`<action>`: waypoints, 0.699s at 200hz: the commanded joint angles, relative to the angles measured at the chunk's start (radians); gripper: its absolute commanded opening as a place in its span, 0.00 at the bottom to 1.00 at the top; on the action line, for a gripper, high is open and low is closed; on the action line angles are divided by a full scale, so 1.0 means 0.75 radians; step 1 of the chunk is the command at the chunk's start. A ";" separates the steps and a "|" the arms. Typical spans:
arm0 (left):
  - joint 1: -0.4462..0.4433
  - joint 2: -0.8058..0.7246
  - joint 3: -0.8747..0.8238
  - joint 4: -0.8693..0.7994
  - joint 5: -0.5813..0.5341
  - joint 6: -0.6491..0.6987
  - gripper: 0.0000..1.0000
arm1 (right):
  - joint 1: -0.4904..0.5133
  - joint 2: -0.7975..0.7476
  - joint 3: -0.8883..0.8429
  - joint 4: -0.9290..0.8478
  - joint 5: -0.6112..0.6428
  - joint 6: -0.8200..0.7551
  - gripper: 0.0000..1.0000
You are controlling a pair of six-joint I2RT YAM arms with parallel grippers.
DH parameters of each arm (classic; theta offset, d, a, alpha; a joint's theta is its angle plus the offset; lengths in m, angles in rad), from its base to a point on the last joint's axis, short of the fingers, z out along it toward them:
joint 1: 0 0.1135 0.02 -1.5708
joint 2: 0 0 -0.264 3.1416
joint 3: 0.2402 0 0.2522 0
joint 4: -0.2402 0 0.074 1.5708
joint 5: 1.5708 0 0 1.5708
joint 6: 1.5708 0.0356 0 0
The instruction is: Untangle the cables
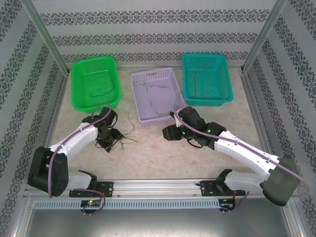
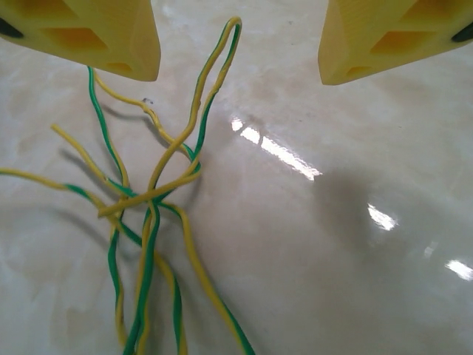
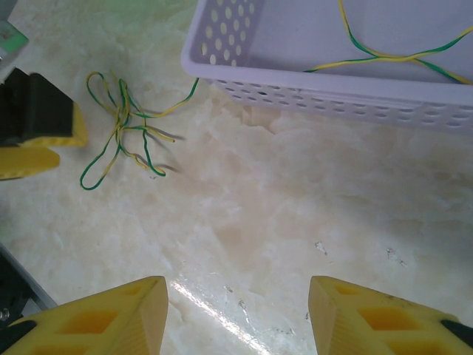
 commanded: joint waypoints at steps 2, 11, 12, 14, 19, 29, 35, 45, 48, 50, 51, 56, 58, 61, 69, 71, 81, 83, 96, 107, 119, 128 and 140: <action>-0.036 0.030 -0.050 0.143 0.026 -0.012 0.59 | 0.015 -0.025 -0.022 0.029 0.041 0.038 0.54; -0.037 0.040 -0.060 0.159 0.014 -0.005 0.58 | 0.017 -0.027 -0.024 0.029 0.046 0.042 0.54; -0.037 0.041 -0.062 0.162 0.013 -0.005 0.58 | 0.017 -0.027 -0.024 0.029 0.047 0.042 0.54; -0.037 0.040 -0.064 0.172 0.014 -0.005 0.58 | 0.017 -0.028 -0.025 0.027 0.047 0.044 0.54; -0.038 0.044 -0.071 0.195 0.018 -0.008 0.57 | 0.019 -0.029 -0.027 0.027 0.047 0.046 0.54; -0.044 0.051 -0.079 0.218 0.022 -0.013 0.54 | 0.021 -0.030 -0.029 0.024 0.052 0.053 0.54; -0.049 0.057 -0.079 0.221 0.026 -0.012 0.51 | 0.022 -0.030 -0.033 0.023 0.053 0.058 0.54; -0.057 0.074 -0.072 0.205 0.022 0.000 0.46 | 0.023 -0.029 -0.039 0.024 0.054 0.062 0.54; -0.060 0.078 -0.071 0.200 0.021 0.005 0.44 | 0.023 -0.029 -0.040 0.026 0.054 0.062 0.54; -0.060 0.081 -0.071 0.199 0.020 0.008 0.43 | 0.025 -0.029 -0.042 0.026 0.055 0.062 0.54; -0.060 0.081 -0.070 0.198 0.020 0.009 0.43 | 0.025 -0.029 -0.043 0.026 0.055 0.062 0.54; -0.062 0.086 -0.074 0.194 0.020 0.013 0.40 | 0.023 -0.029 -0.047 0.028 0.055 0.064 0.54; -0.064 0.087 -0.077 0.193 0.020 0.013 0.39 | 0.023 -0.029 -0.049 0.029 0.055 0.064 0.53; -0.064 0.087 -0.082 0.197 0.019 0.010 0.38 | 0.024 -0.029 -0.048 0.031 0.056 0.067 0.54; -0.065 0.085 -0.095 0.213 0.022 0.004 0.33 | 0.023 -0.027 -0.052 0.034 0.058 0.069 0.54; -0.066 0.084 -0.099 0.218 0.020 0.002 0.32 | 0.025 -0.026 -0.052 0.035 0.058 0.069 0.54; -0.065 0.077 -0.111 0.238 0.016 -0.005 0.25 | 0.025 -0.022 -0.053 0.039 0.056 0.073 0.54; -0.065 0.077 -0.112 0.241 0.014 -0.006 0.24 | 0.024 -0.020 -0.053 0.039 0.056 0.074 0.54; -0.065 0.067 -0.104 0.234 -0.006 0.002 0.09 | 0.026 -0.011 -0.049 0.043 0.052 0.076 0.53; -0.064 0.051 -0.065 0.174 -0.043 0.025 0.00 | 0.025 -0.002 -0.044 0.042 0.049 0.076 0.53; -0.064 0.017 -0.005 0.082 -0.087 0.057 0.00 | 0.025 0.003 -0.038 0.039 0.048 0.075 0.53; -0.065 -0.018 0.046 0.012 -0.113 0.085 0.00 | 0.026 0.001 -0.036 0.037 0.048 0.079 0.53; -0.066 -0.065 0.120 -0.069 -0.129 0.122 0.00 | 0.028 -0.001 -0.031 0.037 0.053 0.077 0.53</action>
